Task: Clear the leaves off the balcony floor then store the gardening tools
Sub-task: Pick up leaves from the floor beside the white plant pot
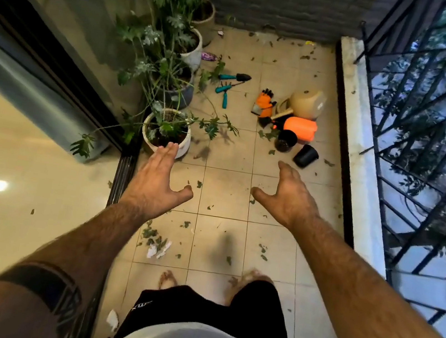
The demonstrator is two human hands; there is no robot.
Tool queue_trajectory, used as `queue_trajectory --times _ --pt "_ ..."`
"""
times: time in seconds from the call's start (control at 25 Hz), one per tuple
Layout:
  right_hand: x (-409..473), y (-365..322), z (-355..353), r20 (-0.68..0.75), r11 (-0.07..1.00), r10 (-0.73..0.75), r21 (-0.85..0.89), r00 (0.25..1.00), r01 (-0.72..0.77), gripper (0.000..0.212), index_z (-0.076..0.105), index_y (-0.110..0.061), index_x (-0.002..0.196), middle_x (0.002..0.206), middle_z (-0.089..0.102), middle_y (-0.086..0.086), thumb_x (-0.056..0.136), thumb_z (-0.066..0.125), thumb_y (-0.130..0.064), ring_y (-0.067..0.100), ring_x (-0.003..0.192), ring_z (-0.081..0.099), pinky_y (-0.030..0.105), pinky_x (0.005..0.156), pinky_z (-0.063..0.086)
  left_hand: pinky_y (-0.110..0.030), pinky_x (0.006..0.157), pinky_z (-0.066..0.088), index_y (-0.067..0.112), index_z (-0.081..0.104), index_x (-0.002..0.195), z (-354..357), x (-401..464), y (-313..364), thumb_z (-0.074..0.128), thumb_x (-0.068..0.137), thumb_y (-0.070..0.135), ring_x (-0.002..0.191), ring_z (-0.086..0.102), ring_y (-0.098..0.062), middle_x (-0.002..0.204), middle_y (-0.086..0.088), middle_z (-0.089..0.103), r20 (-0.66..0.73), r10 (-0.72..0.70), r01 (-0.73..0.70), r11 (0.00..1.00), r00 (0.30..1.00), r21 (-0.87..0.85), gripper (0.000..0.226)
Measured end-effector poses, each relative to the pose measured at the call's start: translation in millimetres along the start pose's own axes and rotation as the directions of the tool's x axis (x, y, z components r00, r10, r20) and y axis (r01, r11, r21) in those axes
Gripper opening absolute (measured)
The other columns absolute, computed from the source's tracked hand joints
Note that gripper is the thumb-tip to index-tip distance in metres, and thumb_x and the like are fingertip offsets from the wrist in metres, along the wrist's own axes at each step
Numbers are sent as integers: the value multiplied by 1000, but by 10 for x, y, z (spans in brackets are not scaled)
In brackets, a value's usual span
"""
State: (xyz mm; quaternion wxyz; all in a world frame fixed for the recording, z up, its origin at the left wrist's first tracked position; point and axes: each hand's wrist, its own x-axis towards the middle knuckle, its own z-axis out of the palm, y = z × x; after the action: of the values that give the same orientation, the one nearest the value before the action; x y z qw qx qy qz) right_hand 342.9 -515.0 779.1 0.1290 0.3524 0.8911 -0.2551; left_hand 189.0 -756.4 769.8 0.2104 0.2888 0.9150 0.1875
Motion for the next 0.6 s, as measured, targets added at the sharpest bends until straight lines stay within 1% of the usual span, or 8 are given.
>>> queue_trajectory --times 0.12,0.24,0.32,0.44,0.52,0.6 --pt "159 38 -120 39 994 -98 -40 994 100 98 12 -16 163 170 17 5 91 64 -57 23 154 23 42 122 31 -34 125 14 21 4 162 93 -142 100 66 86 50 155 5 -14 170 2 7 -59 -97 96 995 993 -23 102" --pt "394 220 -287 93 970 -223 -72 970 230 98 12 -15 163 170 16 6 92 64 -57 24 154 24 41 121 30 -35 125 14 20 5 162 308 -273 328 66 86 49 155 6 -16 170 1 7 -159 -240 232 970 958 -65 102" --pt "519 402 -383 165 947 -289 -96 943 306 98 12 -15 163 170 16 6 92 64 -57 26 153 25 42 120 31 -36 125 15 19 5 162 488 -361 535 67 86 50 155 6 -17 170 0 6 -146 -355 340 933 923 -120 103" --pt "648 778 -439 231 932 -309 -122 923 342 98 12 -14 163 170 17 8 92 64 -57 26 153 24 42 122 30 -35 125 14 19 4 162 797 -437 857 67 85 51 155 6 -17 170 -2 6 -116 -443 426 893 889 -145 105" --pt "743 946 -453 256 931 -301 -130 918 342 98 12 -13 163 169 18 9 92 65 -56 27 153 25 42 122 31 -37 125 15 20 3 162 921 -420 1019 67 86 50 155 6 -17 170 -1 7 -122 -472 448 875 873 -183 105" --pt "792 1032 -443 259 935 -293 -123 920 333 98 13 -13 163 169 18 8 92 66 -54 27 152 28 42 120 33 -38 125 16 22 1 162 1012 -436 1116 66 86 50 155 6 -17 170 1 6 -133 -481 455 871 867 -183 104"
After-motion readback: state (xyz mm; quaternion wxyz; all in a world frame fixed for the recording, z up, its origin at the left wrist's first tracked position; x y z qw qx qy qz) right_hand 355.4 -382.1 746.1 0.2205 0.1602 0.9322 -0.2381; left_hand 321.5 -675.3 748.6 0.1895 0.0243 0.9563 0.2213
